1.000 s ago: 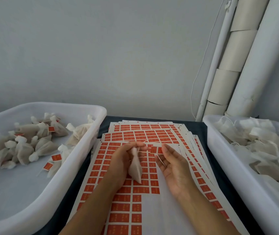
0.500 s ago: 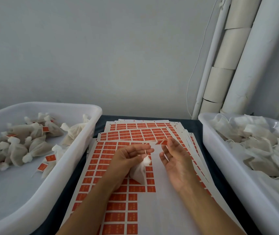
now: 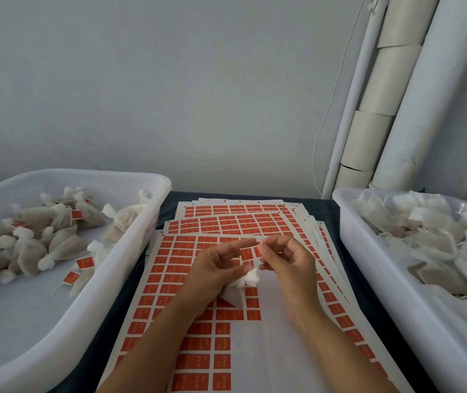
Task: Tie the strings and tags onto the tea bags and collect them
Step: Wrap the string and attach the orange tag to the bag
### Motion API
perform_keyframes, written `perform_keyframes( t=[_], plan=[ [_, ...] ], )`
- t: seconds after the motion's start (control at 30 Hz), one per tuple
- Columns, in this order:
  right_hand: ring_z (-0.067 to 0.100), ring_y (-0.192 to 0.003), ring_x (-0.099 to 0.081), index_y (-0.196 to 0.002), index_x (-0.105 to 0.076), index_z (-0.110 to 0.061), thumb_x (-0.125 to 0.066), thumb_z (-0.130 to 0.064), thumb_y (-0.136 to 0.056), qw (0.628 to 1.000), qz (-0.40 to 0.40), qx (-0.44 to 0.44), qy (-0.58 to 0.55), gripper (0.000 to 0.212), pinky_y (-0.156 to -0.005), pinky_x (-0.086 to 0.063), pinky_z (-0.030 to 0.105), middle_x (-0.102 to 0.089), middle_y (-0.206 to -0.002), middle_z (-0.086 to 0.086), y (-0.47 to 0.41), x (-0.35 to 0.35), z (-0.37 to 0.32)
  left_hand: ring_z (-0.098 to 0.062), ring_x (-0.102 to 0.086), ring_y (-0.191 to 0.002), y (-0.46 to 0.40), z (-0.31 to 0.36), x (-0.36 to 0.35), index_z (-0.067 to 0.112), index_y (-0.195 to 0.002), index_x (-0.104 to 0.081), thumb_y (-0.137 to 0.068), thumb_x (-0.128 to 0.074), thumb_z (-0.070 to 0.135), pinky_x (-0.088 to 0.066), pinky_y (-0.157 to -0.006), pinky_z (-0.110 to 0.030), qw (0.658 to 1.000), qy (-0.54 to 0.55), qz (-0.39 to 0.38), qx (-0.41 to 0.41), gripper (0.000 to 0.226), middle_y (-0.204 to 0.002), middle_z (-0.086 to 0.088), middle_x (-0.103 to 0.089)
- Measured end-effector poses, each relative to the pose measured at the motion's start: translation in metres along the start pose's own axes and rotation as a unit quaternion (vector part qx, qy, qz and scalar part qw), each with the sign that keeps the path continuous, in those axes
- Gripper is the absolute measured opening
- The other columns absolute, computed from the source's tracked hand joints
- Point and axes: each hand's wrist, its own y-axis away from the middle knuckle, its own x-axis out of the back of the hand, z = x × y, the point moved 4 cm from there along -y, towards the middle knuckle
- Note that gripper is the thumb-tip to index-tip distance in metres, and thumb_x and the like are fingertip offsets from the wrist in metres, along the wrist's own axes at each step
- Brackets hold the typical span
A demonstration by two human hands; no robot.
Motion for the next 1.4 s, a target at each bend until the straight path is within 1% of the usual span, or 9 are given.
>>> perform_keyframes(
  t=[0.17,0.33,0.47,0.63,0.73,0.93,1.13,1.27,1.4],
  plan=[
    [0.01,-0.074,-0.067,-0.084,-0.065,-0.025,-0.07,-0.021,-0.081,1.0,0.009,-0.003,0.016,0.007,-0.061,-0.053,0.013,-0.069,-0.082,-0.009,-0.0006,0.0009,0.0016,0.007,-0.052,-0.109,-0.0003,0.0014,-0.0007,0.039,-0.108,-0.066,-0.083,-0.067,0.007,-0.046,-0.076,-0.004,1.0,0.005,-0.018,-0.011,0.041,-0.117,0.027,-0.062],
    [0.005,-0.075,-0.066,-0.084,-0.063,-0.025,-0.069,-0.02,-0.082,1.0,-0.002,-0.001,0.031,0.008,-0.061,-0.052,0.012,-0.068,-0.081,-0.01,0.0,-0.0021,0.0023,0.008,-0.06,-0.097,0.0,0.0001,-0.0007,0.04,-0.106,-0.066,-0.082,-0.068,0.007,-0.048,-0.071,-0.008,1.0,0.006,-0.011,-0.01,0.041,-0.116,0.022,-0.064],
    [0.005,-0.075,-0.066,-0.083,-0.063,-0.027,-0.069,-0.02,-0.082,0.999,-0.002,-0.001,0.041,0.009,-0.063,-0.053,0.013,-0.068,-0.081,-0.011,0.0007,-0.0031,0.004,0.007,-0.057,-0.107,-0.0001,-0.0001,-0.0006,0.04,-0.105,-0.066,-0.082,-0.067,0.006,-0.048,-0.075,-0.008,1.0,0.009,-0.014,-0.013,0.041,-0.114,0.026,-0.064],
    [0.006,-0.076,-0.066,-0.083,-0.063,-0.028,-0.069,-0.022,-0.082,0.999,0.004,-0.003,0.044,0.009,-0.063,-0.053,0.013,-0.067,-0.081,-0.013,0.0009,-0.0031,0.0056,0.015,-0.054,-0.106,-0.0001,-0.0012,-0.0009,0.036,-0.109,-0.065,-0.082,-0.066,0.005,-0.045,-0.071,-0.004,1.0,0.011,-0.024,-0.015,0.041,-0.112,0.028,-0.064],
    [0.005,-0.075,-0.066,-0.083,-0.062,-0.028,-0.069,-0.022,-0.082,0.999,0.007,-0.006,0.044,0.009,-0.062,-0.052,0.011,-0.067,-0.081,-0.014,0.0013,-0.0028,0.0058,0.013,-0.055,-0.106,-0.0012,-0.0028,-0.0002,0.033,-0.112,-0.065,-0.083,-0.067,0.006,-0.046,-0.071,-0.004,1.0,0.006,-0.02,-0.015,0.04,-0.116,0.024,-0.063],
    [0.008,-0.076,-0.066,-0.083,-0.063,-0.028,-0.069,-0.022,-0.082,0.999,0.011,-0.007,0.043,0.009,-0.065,-0.054,0.014,-0.067,-0.082,-0.012,0.0011,-0.0014,0.0065,0.014,-0.054,-0.107,-0.0019,-0.0041,-0.0004,0.035,-0.112,-0.065,-0.084,-0.066,0.006,-0.046,-0.071,-0.006,1.0,0.005,-0.025,-0.014,0.04,-0.115,0.026,-0.063],
    [0.01,-0.078,-0.066,-0.083,-0.062,-0.028,-0.069,-0.022,-0.082,0.999,0.007,-0.003,0.051,0.01,-0.065,-0.054,0.015,-0.067,-0.083,-0.012,-0.0002,-0.0018,0.0062,0.007,-0.056,-0.11,-0.003,-0.0046,-0.0008,0.035,-0.114,-0.064,-0.084,-0.066,0.006,-0.049,-0.074,-0.009,0.999,0.0,-0.029,-0.014,0.041,-0.117,0.026,-0.063],
    [0.01,-0.076,-0.065,-0.082,-0.06,-0.028,-0.071,-0.02,-0.081,0.998,-0.002,0.007,0.065,0.013,-0.058,-0.051,0.009,-0.065,-0.082,-0.013,0.0006,-0.0025,0.0044,0.009,-0.055,-0.11,-0.0025,-0.0043,-0.0016,0.035,-0.114,-0.064,-0.084,-0.066,0.006,-0.048,-0.073,-0.009,0.999,0.0,-0.032,-0.018,0.041,-0.116,0.026,-0.063],
    [0.007,-0.077,-0.064,-0.084,-0.059,-0.028,-0.075,-0.021,-0.076,0.997,-0.013,0.011,0.071,0.02,-0.056,-0.047,0.006,-0.065,-0.083,-0.014,0.0021,-0.0043,0.0032,0.008,-0.056,-0.109,-0.0019,-0.0043,-0.0017,0.034,-0.114,-0.063,-0.083,-0.066,0.005,-0.048,-0.073,-0.009,0.999,0.011,-0.039,-0.02,0.042,-0.115,0.026,-0.063]
  ],
)
